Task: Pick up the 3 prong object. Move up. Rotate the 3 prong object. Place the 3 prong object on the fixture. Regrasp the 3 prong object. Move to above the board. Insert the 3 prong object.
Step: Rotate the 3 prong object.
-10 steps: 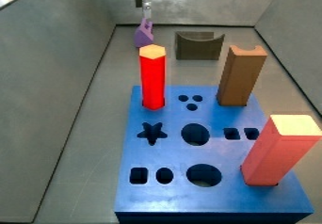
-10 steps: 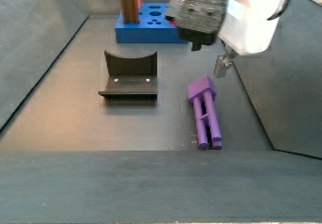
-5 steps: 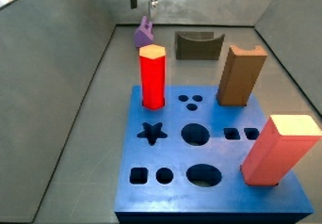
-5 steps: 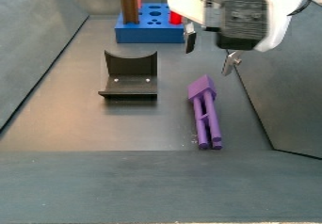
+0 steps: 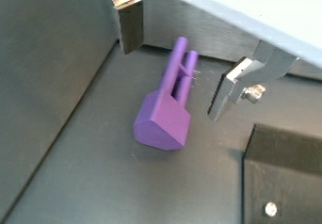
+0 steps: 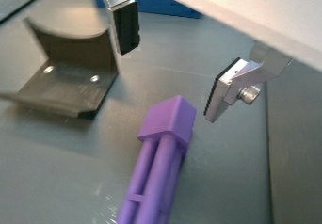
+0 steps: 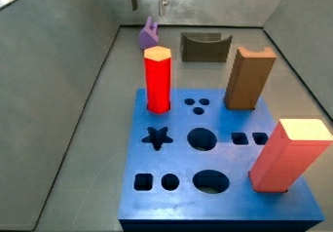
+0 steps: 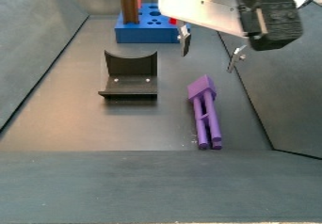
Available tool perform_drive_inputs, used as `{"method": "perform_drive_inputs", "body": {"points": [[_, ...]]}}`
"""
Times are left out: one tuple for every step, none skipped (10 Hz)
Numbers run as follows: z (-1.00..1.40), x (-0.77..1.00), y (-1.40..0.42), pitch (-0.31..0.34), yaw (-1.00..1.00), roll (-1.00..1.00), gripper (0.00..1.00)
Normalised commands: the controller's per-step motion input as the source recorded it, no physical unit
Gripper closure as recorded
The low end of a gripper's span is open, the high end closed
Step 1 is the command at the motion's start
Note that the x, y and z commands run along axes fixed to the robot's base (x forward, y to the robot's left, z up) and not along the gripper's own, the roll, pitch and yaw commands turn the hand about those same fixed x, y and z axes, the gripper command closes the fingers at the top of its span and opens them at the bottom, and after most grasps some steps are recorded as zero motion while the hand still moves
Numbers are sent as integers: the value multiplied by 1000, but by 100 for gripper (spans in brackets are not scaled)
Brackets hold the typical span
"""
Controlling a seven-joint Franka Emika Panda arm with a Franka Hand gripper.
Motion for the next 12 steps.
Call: {"method": "perform_drive_inputs", "body": {"points": [[-45,36,3,-4,1000,6,0],[-45,36,3,-5,1000,7,0],[-45,36,3,-6,1000,9,0],[-45,36,3,-7,1000,11,0],[-45,36,3,-9,906,13,0],[-45,36,3,-9,659,13,0],[-45,36,3,-9,385,13,0],[-45,36,3,-9,248,13,0],[-1000,0,0,0,0,0,0],[-1000,3,1,-5,-26,2,0],[-1000,14,8,-24,-29,15,0],[-1000,17,12,-26,-28,24,0]]}}
